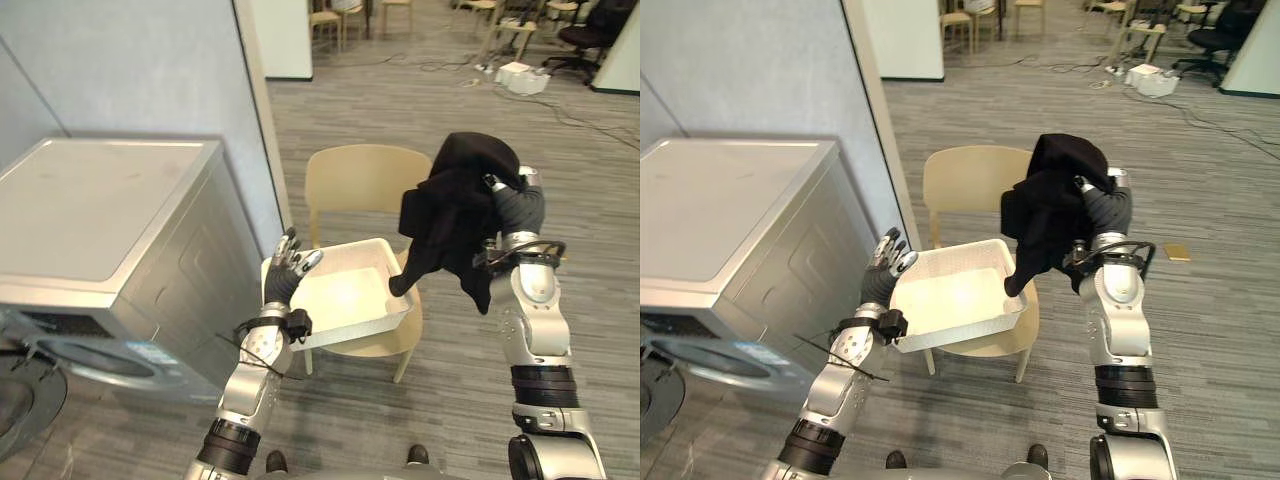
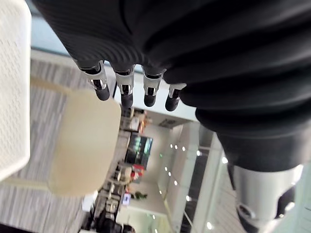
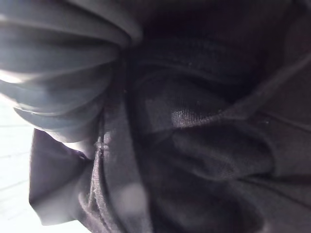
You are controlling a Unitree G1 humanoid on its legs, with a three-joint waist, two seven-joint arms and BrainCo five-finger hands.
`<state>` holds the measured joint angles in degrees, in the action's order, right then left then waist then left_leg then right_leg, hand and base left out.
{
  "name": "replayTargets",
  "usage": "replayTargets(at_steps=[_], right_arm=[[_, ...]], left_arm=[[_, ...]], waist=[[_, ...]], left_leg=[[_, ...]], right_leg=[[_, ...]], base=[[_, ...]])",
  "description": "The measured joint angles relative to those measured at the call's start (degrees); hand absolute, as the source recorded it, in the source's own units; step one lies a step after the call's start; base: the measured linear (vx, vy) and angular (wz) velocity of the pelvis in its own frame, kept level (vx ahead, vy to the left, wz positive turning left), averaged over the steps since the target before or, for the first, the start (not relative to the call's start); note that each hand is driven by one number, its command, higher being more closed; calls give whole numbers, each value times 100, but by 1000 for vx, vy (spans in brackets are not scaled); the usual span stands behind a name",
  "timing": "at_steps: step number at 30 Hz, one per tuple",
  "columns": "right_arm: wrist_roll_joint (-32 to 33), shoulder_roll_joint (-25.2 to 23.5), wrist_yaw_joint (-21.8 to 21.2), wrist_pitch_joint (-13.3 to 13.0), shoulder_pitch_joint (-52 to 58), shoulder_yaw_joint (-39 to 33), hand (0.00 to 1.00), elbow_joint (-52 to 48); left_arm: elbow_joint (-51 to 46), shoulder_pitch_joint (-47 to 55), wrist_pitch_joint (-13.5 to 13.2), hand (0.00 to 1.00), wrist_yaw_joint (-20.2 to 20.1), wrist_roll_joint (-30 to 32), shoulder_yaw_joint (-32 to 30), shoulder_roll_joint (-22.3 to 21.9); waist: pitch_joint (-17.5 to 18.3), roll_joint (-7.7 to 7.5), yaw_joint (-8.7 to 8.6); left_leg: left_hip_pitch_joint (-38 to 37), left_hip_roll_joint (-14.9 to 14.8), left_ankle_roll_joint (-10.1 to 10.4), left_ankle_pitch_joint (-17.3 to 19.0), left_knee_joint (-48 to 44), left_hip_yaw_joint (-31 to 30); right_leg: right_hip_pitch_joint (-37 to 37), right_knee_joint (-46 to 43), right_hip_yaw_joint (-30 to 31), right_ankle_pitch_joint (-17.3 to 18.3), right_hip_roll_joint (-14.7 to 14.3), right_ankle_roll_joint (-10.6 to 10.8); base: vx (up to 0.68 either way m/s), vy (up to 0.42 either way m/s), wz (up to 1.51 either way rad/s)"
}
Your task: Pick up the laundry basket with both hands and put the clothes into the washing machine.
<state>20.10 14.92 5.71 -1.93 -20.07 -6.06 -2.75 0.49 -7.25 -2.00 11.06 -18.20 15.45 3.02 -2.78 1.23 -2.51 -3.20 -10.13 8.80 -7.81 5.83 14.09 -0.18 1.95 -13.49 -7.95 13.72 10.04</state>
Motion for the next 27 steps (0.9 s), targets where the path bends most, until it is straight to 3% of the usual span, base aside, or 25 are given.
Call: replayTargets(at_steps=[4,6,11,26,27], right_arm=[[345,-91,-181,0,0,287,100,-183],[583,-194,-346,-1,8,535,100,-314],[932,-221,-524,-13,115,830,100,-471],[1333,-242,-720,-133,440,1164,100,-810],[1359,-301,-720,-177,440,1164,100,-816]], left_arm=[[6,-600,-5,0,-113,-360,488,15],[20,-907,-24,0,-144,-574,701,24],[234,-1242,-66,0,-379,-1061,974,26],[466,-1886,-30,0,-563,-1344,1790,188],[467,-1963,-30,100,-564,-1387,1837,176]], waist=[[28,36,-44],[46,43,-178],[187,101,-313],[444,147,-341],[447,143,-343]], left_leg=[[-187,-65,12,9,2,187],[-288,-97,33,25,3,263],[-368,-107,88,93,5,400],[-409,-122,77,117,4,525],[-409,-122,92,129,4,527]], right_leg=[[23,19,220,-50,-78,1],[70,21,285,-56,-121,-5],[39,21,445,-40,-148,-31],[-8,33,596,-59,-187,0],[-10,33,598,-57,-188,1]], base=[[-16,-27,-31],[-31,-24,-20],[-30,-2,-15],[-1,-2,-4],[0,0,0]])
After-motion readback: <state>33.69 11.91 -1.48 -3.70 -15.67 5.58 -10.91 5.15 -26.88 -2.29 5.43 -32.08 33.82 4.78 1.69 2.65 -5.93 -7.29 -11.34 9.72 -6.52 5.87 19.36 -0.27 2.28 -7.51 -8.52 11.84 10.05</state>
